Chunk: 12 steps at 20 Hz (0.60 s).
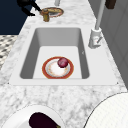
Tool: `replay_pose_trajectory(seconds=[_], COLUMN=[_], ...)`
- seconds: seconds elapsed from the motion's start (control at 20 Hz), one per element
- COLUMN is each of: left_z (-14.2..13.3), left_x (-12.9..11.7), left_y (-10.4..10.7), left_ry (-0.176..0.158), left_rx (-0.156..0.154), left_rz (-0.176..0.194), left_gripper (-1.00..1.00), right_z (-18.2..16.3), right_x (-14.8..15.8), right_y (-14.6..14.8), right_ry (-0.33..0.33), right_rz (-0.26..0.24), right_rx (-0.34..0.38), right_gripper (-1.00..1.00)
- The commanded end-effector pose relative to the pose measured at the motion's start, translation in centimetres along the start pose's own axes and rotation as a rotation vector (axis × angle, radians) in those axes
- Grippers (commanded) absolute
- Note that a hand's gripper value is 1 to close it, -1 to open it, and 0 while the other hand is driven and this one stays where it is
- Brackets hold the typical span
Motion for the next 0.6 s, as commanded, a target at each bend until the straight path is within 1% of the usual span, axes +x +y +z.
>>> replay_pose_trajectory(seconds=[0.0, 0.05, 0.1, 0.15, 0.2, 0.25, 0.3, 0.35, 0.4, 0.5, 0.55], left_z=[0.0, 0.0, 0.0, 0.0, 0.0, 0.0, 0.0, 0.0, 0.0, 0.0, 0.0], left_x=[0.0, 0.0, 0.0, 0.0, 0.0, 0.0, 0.0, 0.0, 0.0, 0.0, 0.0], left_y=[0.0, 0.0, 0.0, 0.0, 0.0, 0.0, 0.0, 0.0, 0.0, 0.0, 0.0], left_ry=[0.0, 0.0, 0.0, 0.0, 0.0, 0.0, 0.0, 0.0, 0.0, 0.0, 0.0], left_rx=[0.0, 0.0, 0.0, 0.0, 0.0, 0.0, 0.0, 0.0, 0.0, 0.0, 0.0], left_rz=[0.0, 0.0, 0.0, 0.0, 0.0, 0.0, 0.0, 0.0, 0.0, 0.0, 0.0], left_gripper=[0.0, 0.0, 0.0, 0.0, 0.0, 0.0, 0.0, 0.0, 0.0, 0.0, 0.0], right_z=[0.8, 1.4, 1.0, 1.1, 1.2, 1.8, 1.9, 1.7, 1.3, 0.4, 0.1], right_x=[-1.7, -1.3, -0.8, -0.4, -0.3, -0.4, -0.7, -1.6, -2.1, -3.7, -4.1], right_y=[-2.2, -1.9, -1.0, -0.8, -0.6, -0.3, -0.7, -1.7, -2.4, -4.5, -5.1], right_ry=[-0.037, -0.045, -0.035, -0.018, -0.001, -0.015, -0.04, -0.066, -0.076, -0.113, -0.126], right_rz=[0.018, 0.017, 0.008, -0.002, -0.002, -0.031, -0.026, -0.005, -0.003, -0.035, -0.041], right_rx=[-0.006, -0.014, 0.001, -0.016, -0.031, -0.066, -0.063, -0.05, -0.041, -0.011, 0.006], right_gripper=[1.0, 1.0, 1.0, 1.0, -1.0, -1.0, -1.0, -1.0, -1.0, -1.0, -1.0])
